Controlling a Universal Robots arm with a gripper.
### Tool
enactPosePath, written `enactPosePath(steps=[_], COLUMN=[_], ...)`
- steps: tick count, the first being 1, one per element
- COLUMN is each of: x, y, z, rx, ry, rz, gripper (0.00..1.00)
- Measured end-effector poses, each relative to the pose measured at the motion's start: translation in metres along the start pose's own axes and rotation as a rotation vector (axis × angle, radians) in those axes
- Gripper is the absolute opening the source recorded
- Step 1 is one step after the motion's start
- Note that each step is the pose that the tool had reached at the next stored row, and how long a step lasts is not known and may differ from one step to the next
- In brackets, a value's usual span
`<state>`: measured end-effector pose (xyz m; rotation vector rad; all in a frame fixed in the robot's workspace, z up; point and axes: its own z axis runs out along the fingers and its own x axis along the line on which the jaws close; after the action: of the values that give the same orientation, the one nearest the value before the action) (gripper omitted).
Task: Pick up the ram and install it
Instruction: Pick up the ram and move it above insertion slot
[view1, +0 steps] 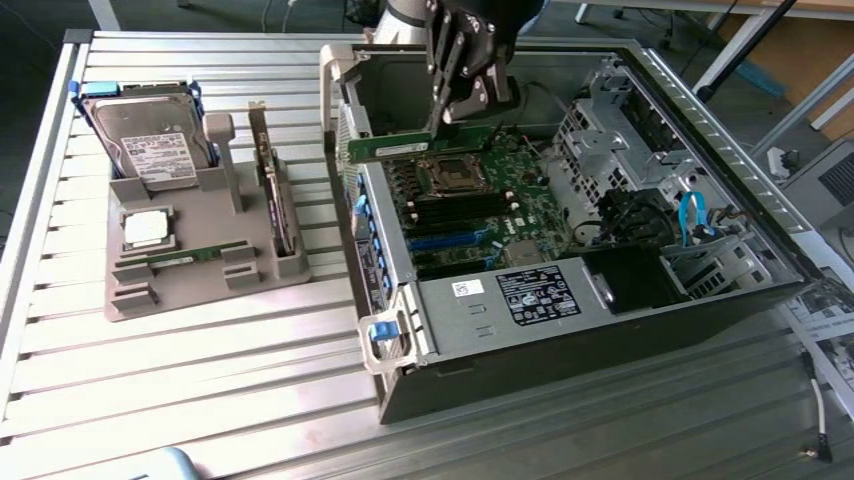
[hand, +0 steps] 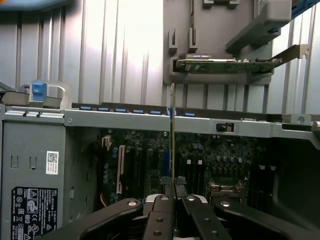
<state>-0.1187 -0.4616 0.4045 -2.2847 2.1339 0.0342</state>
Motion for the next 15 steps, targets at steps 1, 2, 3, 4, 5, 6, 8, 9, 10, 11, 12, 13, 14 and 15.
enactPosePath(steps=[1, 2, 3, 4, 5, 6, 8, 9, 10, 11, 12, 13, 14, 15], x=[0.0, 0.0, 0.001, 0.001, 0.001, 0.001, 0.001, 0.001, 0.002, 0.002, 0.002, 0.002, 0.002, 0.002], y=[-0.0021, -0.0054, -0.0076, -0.0096, -0.0118, -0.0141, -0.0185, -0.0206, -0.0227, -0.0249, -0.0268, -0.0287, -0.0306, -0.0331], z=[0.0, 0.0, -0.0001, -0.0001, -0.0001, -0.0001, -0.0001, -0.0001, -0.0001, -0.0001, -0.0002, -0.0002, -0.0002, -0.0002], rx=[0.0, 0.0, 0.0, 0.0, 0.0, 0.0, 0.0, 0.0, 0.0, 0.0, 0.0, 0.0, 0.0, 0.0], ry=[0.0, 0.0, 0.0, 0.0, 0.0, 0.0, 0.0, -0.0001, 0.0, 0.0, 0.0, 0.0, 0.0001, 0.0], rz=[0.0, 0.0, 0.0, 0.0, 0.0, 0.0, 0.0, 0.0, 0.0, 0.0, 0.0, 0.0, 0.0, 0.0], gripper=[0.12, 0.12, 0.12, 0.12, 0.12, 0.12, 0.12, 0.12, 0.12, 0.12, 0.12, 0.12, 0.12, 0.12])
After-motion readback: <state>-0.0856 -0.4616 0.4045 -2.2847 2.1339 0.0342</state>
